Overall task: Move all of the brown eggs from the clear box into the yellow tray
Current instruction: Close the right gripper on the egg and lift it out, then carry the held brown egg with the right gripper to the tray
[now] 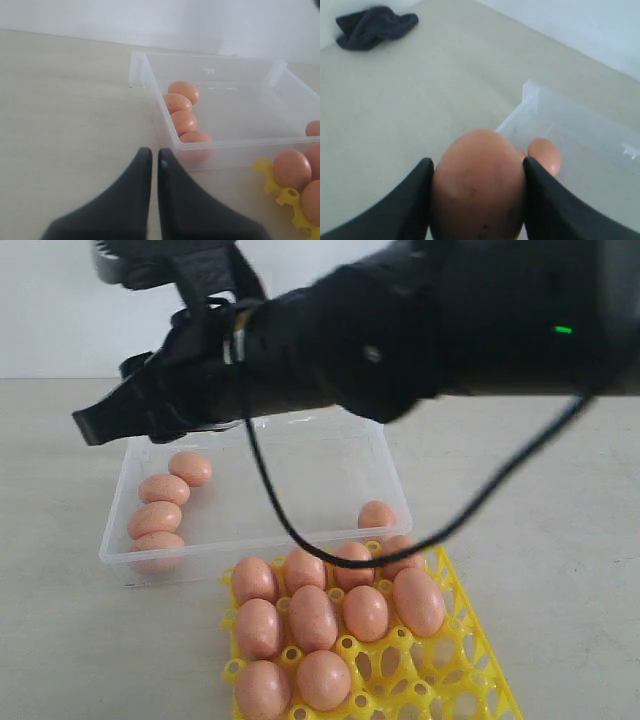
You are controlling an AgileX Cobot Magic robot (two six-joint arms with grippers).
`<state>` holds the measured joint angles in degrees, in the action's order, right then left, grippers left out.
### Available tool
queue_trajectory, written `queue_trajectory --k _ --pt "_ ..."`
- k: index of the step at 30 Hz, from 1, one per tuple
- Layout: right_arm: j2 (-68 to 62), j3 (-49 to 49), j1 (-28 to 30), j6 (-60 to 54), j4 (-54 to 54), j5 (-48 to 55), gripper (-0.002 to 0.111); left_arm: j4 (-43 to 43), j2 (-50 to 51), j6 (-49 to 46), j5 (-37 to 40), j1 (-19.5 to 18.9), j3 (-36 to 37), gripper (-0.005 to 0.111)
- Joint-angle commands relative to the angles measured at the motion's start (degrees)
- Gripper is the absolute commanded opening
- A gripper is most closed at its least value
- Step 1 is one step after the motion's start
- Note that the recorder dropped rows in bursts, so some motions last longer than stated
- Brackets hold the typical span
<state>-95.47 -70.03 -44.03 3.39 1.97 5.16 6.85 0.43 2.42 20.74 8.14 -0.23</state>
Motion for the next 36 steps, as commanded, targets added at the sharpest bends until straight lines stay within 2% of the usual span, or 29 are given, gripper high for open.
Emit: queue_trajectory --k 1,9,13,17,23,32,36 --pt "13.4 13.9 3.1 0.3 -1.1 -8.7 0.0 -0.2 0.2 -0.2 -0.4 0.1 0.2 0.004" --pt "24.9 29.5 4.7 1.2 2.7 -16.0 0.0 -0.2 0.2 -0.2 -0.4 0.1 0.2 0.004" --pt "24.7 38.3 4.7 1.0 8.7 -23.9 0.0 -0.2 0.2 -0.2 -0.4 0.1 0.2 0.004" --pt "21.5 44.7 4.7 1.0 10.5 -26.4 0.0 -0.2 0.2 -0.2 -0.4 0.1 0.2 0.004" --pt "18.7 46.7 4.7 1.0 10.4 -27.2 0.0 -0.2 0.2 -0.2 -0.4 0.1 0.2 0.004" --pt "12.9 46.7 6.4 -1.4 10.2 -35.5 0.0 -0.2 0.2 -0.2 -0.4 0.1 0.2 0.004" --pt "10.9 46.7 6.9 2.7 9.0 -37.9 0.0 -0.2 0.2 -0.2 -0.4 0.1 0.2 0.004"
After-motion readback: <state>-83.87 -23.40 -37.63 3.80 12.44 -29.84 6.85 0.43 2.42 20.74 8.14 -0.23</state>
